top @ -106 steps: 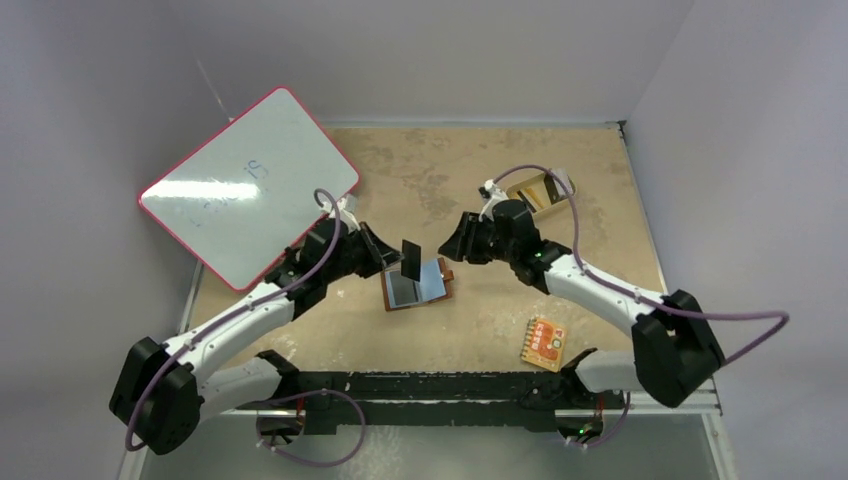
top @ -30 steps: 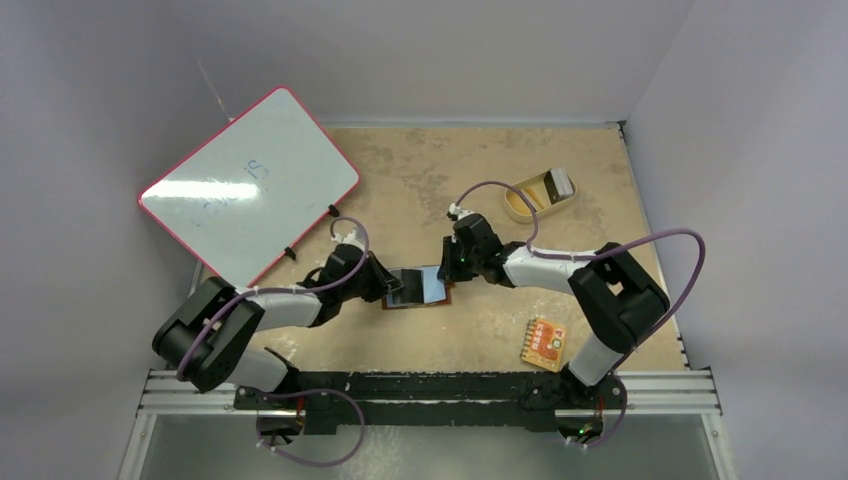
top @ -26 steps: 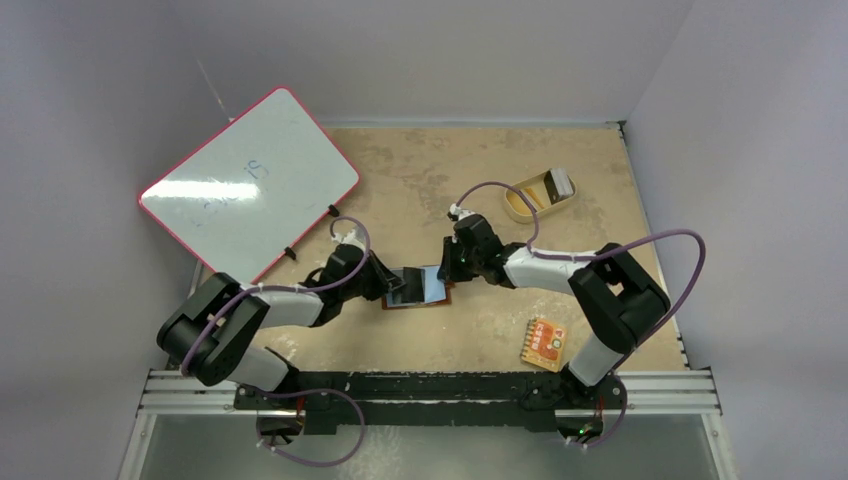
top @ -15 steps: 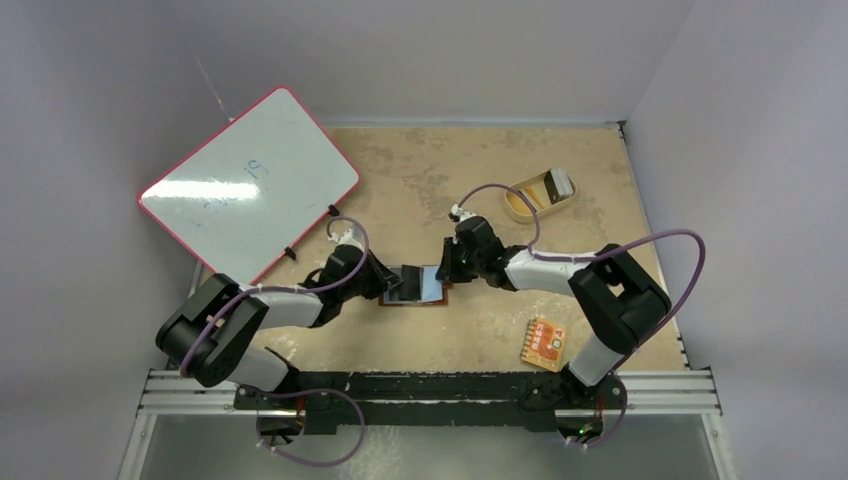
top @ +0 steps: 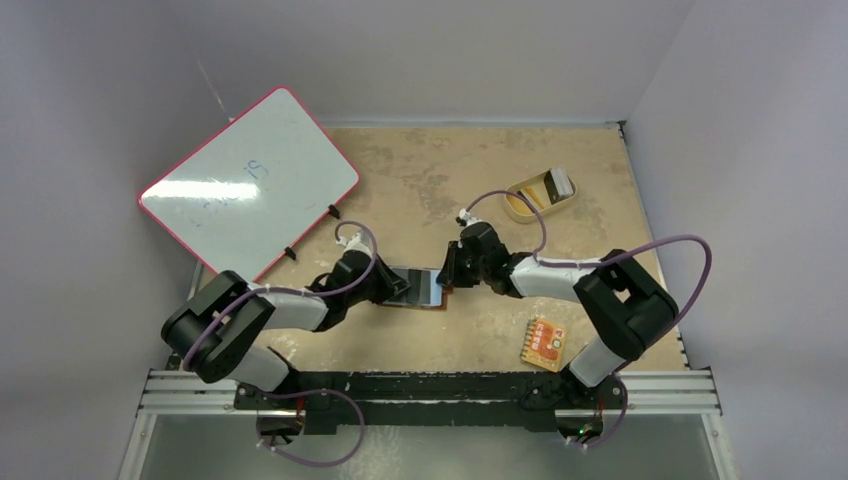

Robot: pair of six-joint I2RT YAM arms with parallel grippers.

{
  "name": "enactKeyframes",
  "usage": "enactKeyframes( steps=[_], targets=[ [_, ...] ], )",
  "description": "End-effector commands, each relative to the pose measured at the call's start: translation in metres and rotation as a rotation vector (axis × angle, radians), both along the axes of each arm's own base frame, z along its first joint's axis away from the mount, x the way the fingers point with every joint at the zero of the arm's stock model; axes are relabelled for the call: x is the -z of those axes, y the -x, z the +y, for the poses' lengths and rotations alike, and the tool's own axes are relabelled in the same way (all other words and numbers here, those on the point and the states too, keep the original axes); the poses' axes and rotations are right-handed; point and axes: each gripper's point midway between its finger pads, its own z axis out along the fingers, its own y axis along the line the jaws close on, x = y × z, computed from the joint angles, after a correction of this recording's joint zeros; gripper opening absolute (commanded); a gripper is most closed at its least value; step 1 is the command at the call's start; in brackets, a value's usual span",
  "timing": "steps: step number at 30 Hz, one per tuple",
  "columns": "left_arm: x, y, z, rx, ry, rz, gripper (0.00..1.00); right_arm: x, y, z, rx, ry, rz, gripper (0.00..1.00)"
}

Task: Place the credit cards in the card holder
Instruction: Insert the credit card into the card holder.

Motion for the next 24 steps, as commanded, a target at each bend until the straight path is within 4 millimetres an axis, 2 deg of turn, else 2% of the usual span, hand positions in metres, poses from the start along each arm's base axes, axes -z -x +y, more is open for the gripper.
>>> enactKeyframes(
  steps=[1,5,8,11,16,24],
  targets=[
    [0.006,0.007,-0.003,-0.004,-0.023,0.015,0.04,-0.008,0.010,0.005,0.018,-0.061,0.026,0.22],
    [-0.008,0.002,0.000,-0.023,-0.041,-0.007,0.19,-0.025,0.008,0.005,0.013,-0.062,0.013,0.30],
    [-0.019,-0.001,0.004,-0.032,-0.068,-0.027,0.30,-0.038,0.015,0.001,0.012,-0.065,0.017,0.36],
    [-0.025,-0.004,0.006,-0.037,-0.090,-0.035,0.36,-0.045,0.017,-0.005,0.031,-0.062,0.008,0.41],
    [-0.020,-0.006,0.007,-0.032,-0.128,-0.027,0.41,-0.042,0.019,-0.014,0.053,-0.038,0.006,0.52],
    [-0.013,-0.008,0.002,-0.011,-0.136,-0.017,0.42,-0.022,0.021,-0.019,0.070,-0.015,0.019,0.53]
  ],
)
